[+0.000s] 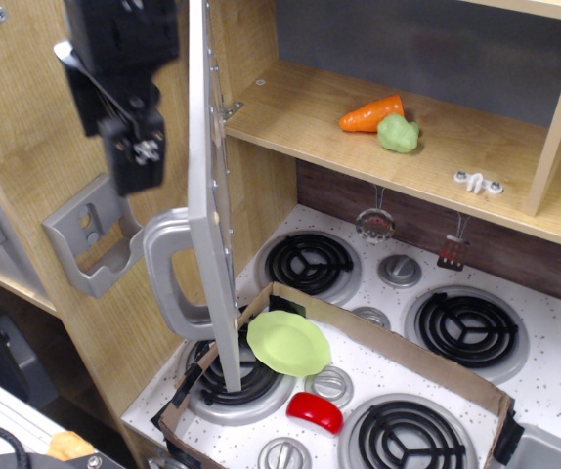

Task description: Close microwave

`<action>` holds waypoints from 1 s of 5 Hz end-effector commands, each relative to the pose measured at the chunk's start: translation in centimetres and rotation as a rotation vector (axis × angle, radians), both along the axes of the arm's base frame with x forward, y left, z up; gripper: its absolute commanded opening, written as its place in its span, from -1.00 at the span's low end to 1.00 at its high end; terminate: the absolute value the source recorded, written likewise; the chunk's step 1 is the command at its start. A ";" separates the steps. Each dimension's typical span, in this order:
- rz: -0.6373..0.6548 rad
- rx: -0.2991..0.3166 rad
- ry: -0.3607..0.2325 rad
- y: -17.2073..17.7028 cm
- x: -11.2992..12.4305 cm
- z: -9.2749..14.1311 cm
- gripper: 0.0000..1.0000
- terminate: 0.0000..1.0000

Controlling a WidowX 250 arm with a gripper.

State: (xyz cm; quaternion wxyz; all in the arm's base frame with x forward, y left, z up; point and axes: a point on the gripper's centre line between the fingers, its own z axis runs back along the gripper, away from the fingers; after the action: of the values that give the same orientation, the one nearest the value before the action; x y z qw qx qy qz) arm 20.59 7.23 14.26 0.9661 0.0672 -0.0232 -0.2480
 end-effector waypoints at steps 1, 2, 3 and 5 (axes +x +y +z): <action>-0.026 -0.081 -0.132 -1.6 5.3 -1.5 1.00 -1.00; -0.048 -0.104 -0.228 -3.5 7.6 -1.7 1.00 -1.00; -0.090 -0.102 -0.328 -5.7 10.3 -1.3 1.00 -1.00; -0.159 -0.093 -0.438 -9.4 15.0 0.3 1.00 -1.00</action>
State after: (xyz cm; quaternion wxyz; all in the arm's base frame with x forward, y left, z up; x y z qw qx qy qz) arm 35.12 -2.23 12.27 0.9224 0.0650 -0.2281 -0.3047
